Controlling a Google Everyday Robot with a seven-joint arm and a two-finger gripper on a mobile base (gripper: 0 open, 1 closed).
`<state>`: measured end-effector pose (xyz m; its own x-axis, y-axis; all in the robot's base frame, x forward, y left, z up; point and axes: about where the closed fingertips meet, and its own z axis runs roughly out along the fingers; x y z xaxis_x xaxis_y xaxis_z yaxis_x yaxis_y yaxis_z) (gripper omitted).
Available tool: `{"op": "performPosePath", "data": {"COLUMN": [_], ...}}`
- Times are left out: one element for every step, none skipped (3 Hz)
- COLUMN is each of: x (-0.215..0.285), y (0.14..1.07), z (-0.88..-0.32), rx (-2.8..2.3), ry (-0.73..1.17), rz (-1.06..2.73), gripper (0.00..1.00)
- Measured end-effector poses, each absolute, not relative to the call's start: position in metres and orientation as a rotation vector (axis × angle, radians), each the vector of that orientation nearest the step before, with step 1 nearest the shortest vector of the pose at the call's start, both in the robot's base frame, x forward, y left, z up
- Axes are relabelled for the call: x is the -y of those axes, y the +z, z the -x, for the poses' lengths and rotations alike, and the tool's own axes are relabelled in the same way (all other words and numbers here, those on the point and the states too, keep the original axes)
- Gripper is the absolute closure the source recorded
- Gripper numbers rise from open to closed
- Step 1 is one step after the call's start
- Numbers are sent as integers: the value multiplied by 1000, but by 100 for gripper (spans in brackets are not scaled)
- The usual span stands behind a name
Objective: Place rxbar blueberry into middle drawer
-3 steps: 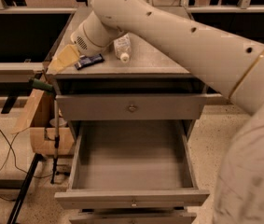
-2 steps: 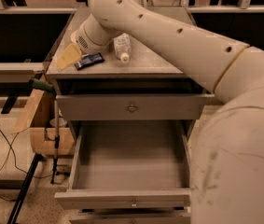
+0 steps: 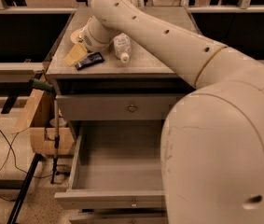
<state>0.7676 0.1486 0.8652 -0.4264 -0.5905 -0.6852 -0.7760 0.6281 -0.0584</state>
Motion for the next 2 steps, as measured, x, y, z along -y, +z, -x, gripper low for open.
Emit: {"op": "performPosePath", "data": {"x": [-148, -144], "y": [851, 841], "z": [-789, -798], "rx": [-2199, -2229], "ry": [316, 304], "rz": [1074, 1061], "gripper": [0, 0]}}
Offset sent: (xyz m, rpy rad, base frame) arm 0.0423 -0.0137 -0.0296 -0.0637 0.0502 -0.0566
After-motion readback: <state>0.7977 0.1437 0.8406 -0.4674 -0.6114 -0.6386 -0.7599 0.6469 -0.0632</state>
